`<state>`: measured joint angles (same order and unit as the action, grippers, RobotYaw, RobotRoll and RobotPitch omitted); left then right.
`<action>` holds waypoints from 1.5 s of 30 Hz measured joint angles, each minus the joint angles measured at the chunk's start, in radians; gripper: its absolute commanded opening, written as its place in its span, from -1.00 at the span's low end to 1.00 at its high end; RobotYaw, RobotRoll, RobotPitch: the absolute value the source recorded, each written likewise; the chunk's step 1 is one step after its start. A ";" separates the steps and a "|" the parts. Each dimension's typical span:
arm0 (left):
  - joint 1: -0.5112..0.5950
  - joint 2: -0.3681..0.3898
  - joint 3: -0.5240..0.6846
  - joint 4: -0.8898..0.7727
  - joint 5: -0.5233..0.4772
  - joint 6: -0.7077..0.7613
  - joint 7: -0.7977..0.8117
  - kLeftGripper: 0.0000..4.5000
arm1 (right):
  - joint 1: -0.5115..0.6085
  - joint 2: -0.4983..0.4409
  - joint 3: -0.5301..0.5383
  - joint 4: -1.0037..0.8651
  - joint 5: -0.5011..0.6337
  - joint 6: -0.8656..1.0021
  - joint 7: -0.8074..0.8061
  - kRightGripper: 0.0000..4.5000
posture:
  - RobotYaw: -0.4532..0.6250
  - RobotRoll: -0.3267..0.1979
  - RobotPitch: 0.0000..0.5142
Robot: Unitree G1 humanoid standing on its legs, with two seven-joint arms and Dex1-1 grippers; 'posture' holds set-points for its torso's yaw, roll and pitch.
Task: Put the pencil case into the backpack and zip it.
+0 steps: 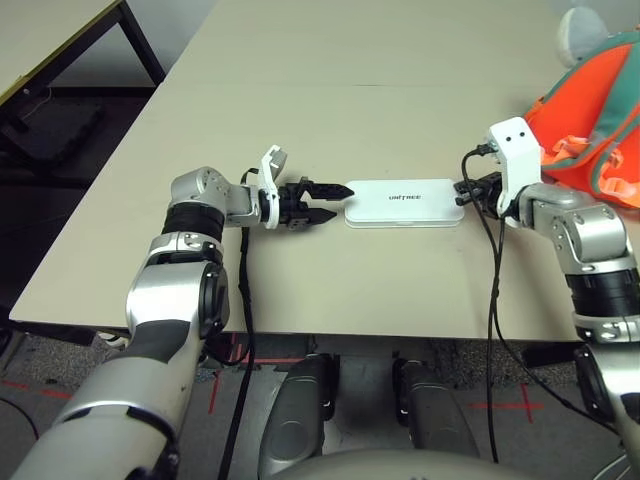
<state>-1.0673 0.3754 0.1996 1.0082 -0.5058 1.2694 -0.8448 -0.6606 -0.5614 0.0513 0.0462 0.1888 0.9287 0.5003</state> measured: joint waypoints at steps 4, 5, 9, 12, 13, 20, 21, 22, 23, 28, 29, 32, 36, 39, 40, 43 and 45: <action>-0.014 -0.015 -0.010 0.017 0.014 -0.025 -0.019 1.00 | 0.000 0.001 0.000 -0.002 -0.012 0.009 -0.026 -0.99 | 0.02 0.25 -0.23; -0.016 -0.018 -0.015 0.018 0.019 -0.030 -0.025 1.00 | -0.001 0.000 0.000 -0.002 -0.013 0.013 -0.033 -0.99 | 0.02 0.25 -0.23; -0.026 -0.028 -0.027 0.028 0.037 -0.045 -0.048 1.00 | -0.007 -0.003 0.000 -0.008 -0.030 0.034 -0.051 -0.99 | 0.01 0.25 -0.23; -0.027 -0.034 -0.030 0.036 0.044 -0.053 -0.064 1.00 | -0.007 -0.004 0.000 -0.027 -0.031 0.084 -0.055 -0.99 | 0.01 0.25 -0.23; -0.027 -0.035 -0.034 0.036 0.047 -0.055 -0.069 1.00 | -0.007 -0.006 0.002 -0.036 -0.031 0.106 -0.055 -0.99 | 0.01 0.25 -0.23; -0.035 -0.039 -0.056 0.038 0.077 -0.061 -0.098 1.00 | 0.005 -0.013 0.040 -0.072 -0.029 0.234 -0.046 -0.99 | 0.02 0.25 -0.21; -0.036 -0.039 -0.058 0.038 0.080 -0.061 -0.100 1.00 | 0.006 -0.011 0.043 -0.076 -0.029 0.240 -0.046 -0.99 | 0.02 0.25 -0.20; -0.036 -0.039 -0.060 0.038 0.081 -0.062 -0.103 1.00 | 0.006 -0.010 0.045 -0.078 -0.029 0.246 -0.046 -0.99 | 0.02 0.25 -0.20; -0.036 -0.039 -0.061 0.038 0.083 -0.062 -0.106 1.00 | 0.006 -0.009 0.046 -0.078 -0.029 0.251 -0.046 -0.99 | 0.03 0.25 -0.20; -0.037 -0.037 -0.063 0.039 0.086 -0.061 -0.112 1.00 | 0.005 0.002 0.049 -0.079 -0.030 0.254 -0.048 -0.99 | 0.04 0.25 -0.20; -0.037 -0.037 -0.063 0.039 0.086 -0.061 -0.112 1.00 | 0.005 0.004 0.049 -0.079 -0.031 0.254 -0.049 -0.99 | 0.04 0.25 -0.20; -0.037 -0.037 -0.064 0.039 0.087 -0.059 -0.111 1.00 | 0.003 0.015 0.051 -0.079 -0.030 0.254 -0.048 -0.99 | 0.04 0.25 -0.20; -0.037 -0.037 -0.064 0.039 0.087 -0.059 -0.111 1.00 | -0.001 0.036 0.058 -0.084 -0.029 0.254 -0.048 -0.99 | 0.03 0.25 -0.19; -0.037 -0.037 -0.064 0.039 0.087 -0.059 -0.112 1.00 | -0.004 0.044 0.059 -0.085 -0.029 0.254 -0.047 -0.99 | 0.03 0.25 -0.19; -0.037 -0.037 -0.064 0.038 0.087 -0.058 -0.112 1.00 | -0.006 0.048 0.059 -0.086 -0.029 0.254 -0.047 -0.99 | 0.03 0.25 -0.19; -0.037 -0.037 -0.064 0.038 0.087 -0.058 -0.112 1.00 | -0.007 0.049 0.060 -0.090 -0.028 0.254 -0.047 -0.99 | 0.03 0.25 -0.18; -0.037 -0.037 -0.064 0.038 0.087 -0.057 -0.113 1.00 | -0.007 0.049 0.060 -0.097 -0.028 0.254 -0.047 -0.99 | 0.03 0.25 -0.18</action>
<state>-1.1044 0.3381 0.1357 1.0464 -0.4190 1.2124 -0.9576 -0.6676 -0.5121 0.1112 -0.0508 0.1605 1.1827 0.4535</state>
